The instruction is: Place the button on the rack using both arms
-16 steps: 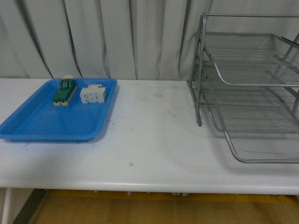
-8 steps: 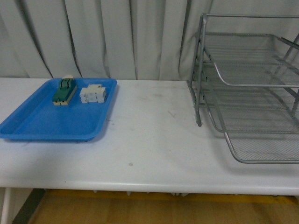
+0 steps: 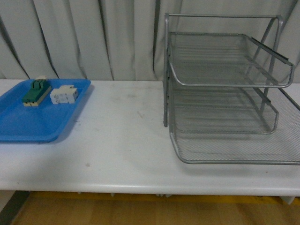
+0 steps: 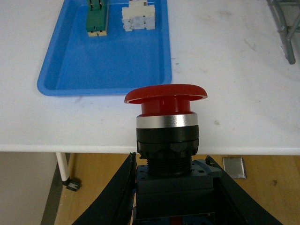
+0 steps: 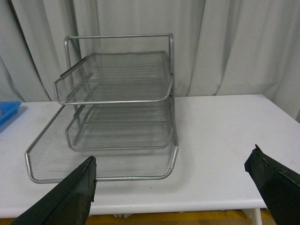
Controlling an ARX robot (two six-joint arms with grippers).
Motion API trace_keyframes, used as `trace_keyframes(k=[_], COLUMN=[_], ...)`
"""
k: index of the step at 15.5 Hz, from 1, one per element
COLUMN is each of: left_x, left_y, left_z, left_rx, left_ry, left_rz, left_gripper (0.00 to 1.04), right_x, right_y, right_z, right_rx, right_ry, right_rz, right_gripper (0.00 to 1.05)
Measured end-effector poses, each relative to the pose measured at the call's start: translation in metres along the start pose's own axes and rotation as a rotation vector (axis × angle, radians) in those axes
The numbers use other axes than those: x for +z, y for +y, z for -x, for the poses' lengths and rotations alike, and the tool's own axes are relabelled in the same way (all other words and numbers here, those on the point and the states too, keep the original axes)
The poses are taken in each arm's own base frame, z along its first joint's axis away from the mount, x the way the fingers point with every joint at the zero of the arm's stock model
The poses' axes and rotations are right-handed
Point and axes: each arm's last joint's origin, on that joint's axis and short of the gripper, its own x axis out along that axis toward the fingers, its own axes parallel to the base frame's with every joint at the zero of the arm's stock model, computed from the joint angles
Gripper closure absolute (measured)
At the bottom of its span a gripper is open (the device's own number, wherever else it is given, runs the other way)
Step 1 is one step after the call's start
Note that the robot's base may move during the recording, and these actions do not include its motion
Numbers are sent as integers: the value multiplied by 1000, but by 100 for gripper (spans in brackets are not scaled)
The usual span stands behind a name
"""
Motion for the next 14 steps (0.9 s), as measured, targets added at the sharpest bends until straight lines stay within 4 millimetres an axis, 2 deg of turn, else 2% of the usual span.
trace_keyframes(k=[5,6,7,9,10,12,14], left_x=[1,5,10,19,23,35,35], left_y=[0,-7,-22,-62,-76,-116,-143], left_z=[0,-2,-10,-34,-41,-66,-88], left_rx=[-16,-135,-253,-393,-441,-527,-564], left_ry=[-10,-55,-57,-46,-46,-35,4], left_rz=[-2,-21,-56,-191,-229,-324,-393], left_gripper=[68,68,68,68,68,68,68], right_x=[0,0,0,0,0,0,0], right_y=[0,0,0,0,0,0,0], right_z=[0,0,0,0,0,0,0], right_rx=[-3,-3,-3,-2,-2,-2,-2], right_ry=[3,0,-2,-1,0,0,0], right_rz=[0,0,0,0,0,0,0], right_gripper=[6,6,6,6,6,6,6])
